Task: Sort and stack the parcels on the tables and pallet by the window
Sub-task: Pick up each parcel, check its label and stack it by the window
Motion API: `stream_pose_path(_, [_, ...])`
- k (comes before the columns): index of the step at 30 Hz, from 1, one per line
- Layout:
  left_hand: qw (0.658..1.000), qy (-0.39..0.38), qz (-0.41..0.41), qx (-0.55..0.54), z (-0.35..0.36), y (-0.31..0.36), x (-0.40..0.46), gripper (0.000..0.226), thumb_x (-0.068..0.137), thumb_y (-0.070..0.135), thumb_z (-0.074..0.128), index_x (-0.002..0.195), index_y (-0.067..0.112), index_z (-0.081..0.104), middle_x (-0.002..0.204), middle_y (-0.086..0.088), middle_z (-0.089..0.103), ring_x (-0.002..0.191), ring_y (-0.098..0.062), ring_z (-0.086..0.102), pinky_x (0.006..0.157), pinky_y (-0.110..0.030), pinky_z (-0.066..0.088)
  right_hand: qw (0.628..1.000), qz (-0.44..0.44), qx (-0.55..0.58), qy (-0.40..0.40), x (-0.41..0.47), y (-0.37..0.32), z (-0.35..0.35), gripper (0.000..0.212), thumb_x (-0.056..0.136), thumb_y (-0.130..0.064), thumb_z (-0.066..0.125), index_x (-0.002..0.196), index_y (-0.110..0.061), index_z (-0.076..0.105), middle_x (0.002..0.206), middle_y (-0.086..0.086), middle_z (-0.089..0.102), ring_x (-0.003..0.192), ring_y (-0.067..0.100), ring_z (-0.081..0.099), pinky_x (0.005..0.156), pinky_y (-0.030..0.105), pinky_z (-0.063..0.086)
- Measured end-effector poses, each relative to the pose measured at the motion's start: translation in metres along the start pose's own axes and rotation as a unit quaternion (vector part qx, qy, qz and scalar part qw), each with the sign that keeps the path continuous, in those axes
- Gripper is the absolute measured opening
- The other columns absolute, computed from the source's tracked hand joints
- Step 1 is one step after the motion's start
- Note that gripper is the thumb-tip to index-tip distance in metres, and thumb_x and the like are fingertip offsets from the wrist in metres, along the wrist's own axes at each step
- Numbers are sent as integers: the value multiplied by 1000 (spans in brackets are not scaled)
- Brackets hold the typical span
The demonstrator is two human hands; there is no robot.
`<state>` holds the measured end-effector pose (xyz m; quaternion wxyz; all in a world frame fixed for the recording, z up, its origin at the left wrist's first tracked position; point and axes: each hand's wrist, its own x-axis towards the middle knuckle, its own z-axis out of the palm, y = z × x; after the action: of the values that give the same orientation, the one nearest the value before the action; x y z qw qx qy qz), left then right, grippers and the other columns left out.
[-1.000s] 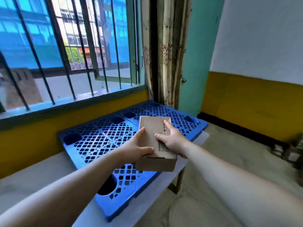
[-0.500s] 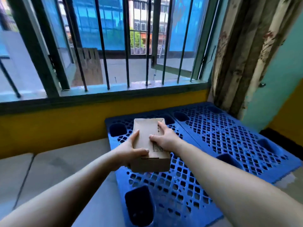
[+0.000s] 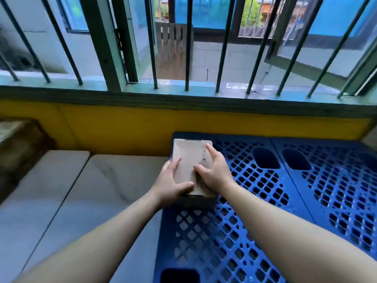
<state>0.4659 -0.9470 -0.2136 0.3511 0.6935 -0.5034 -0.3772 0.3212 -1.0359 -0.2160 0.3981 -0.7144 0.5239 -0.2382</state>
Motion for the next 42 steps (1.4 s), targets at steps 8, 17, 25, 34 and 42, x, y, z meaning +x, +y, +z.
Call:
stream_pose_path(8, [998,25,-32,52,-3,16,75,74,85,28,72,147,20,34,156,0,24,140,-18,29,111,-27,24,994,42,-74,-63,82,6,-5,70,94,-45,56,154,-33,25,162,2,15,141,27,33,111,35,31])
stream_pose_path(17, [996,55,-37,54,-8,17,142,72,82,28,74,144,22,38,148,-1,40,131,-17,41,102,-22,31,987,39,-143,-60,150,0,-9,68,95,-50,49,155,-34,21,152,9,36,132,29,44,102,37,39])
stream_pose_path(25, [988,1,-51,143,-17,23,160,77,82,40,71,148,30,31,157,-10,22,144,-23,23,116,-32,21,982,50,-170,-62,161,-2,-9,70,91,-56,48,154,-39,20,155,12,30,134,35,40,107,42,39])
stream_pose_path(34, [962,26,-67,262,-86,24,82,80,88,49,61,152,36,16,162,3,3,148,-21,11,115,-42,23,963,-57,-261,-26,109,-59,-10,79,92,-61,52,157,-32,16,165,6,11,149,29,17,117,49,29])
stream_pose_path(42, [944,114,-95,295,-225,-15,-79,79,89,45,61,152,35,14,162,3,5,148,-21,13,116,-41,21,931,-158,-303,-127,10,-190,106,83,91,-67,49,157,-32,13,166,5,8,151,30,11,121,49,19])
